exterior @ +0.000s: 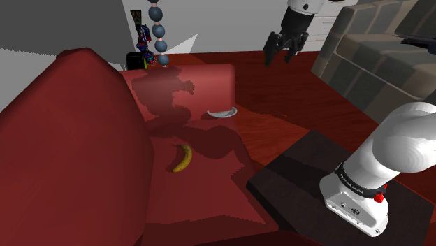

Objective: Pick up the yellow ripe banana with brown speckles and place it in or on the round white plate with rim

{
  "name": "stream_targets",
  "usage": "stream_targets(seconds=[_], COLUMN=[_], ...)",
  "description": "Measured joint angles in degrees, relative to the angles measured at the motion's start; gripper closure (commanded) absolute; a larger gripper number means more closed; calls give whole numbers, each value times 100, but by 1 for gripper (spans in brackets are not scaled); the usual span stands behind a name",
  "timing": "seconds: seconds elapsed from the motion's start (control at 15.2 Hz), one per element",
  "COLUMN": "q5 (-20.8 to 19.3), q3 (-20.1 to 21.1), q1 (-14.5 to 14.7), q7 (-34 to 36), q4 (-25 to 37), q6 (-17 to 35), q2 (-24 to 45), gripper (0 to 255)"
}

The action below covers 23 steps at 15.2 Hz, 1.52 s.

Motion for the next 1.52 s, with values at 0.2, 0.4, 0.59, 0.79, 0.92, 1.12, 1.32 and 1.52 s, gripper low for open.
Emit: stream_targets(seconds=[0.2, 0.4, 0.59, 0.79, 0.92, 1.12, 1.32, 1.52], q5=[116, 195, 216, 190, 135, -75, -365, -843], q3=[307, 593, 853, 1159, 1322, 1574, 1757, 1841], q1=[74, 124, 146, 175, 178, 161, 175, 236], q7=[392, 762, 1116, 1561, 1827, 2318, 2831, 3429], q4=[-139, -235, -231, -159, -159, 64, 270, 620], q6=[413, 868, 1294, 1701, 2001, 2374, 2694, 3026], q2=[313, 717, 1191, 1715, 2057, 2719, 3336, 4145], gripper=[0, 0, 0, 0, 0, 0, 0, 0])
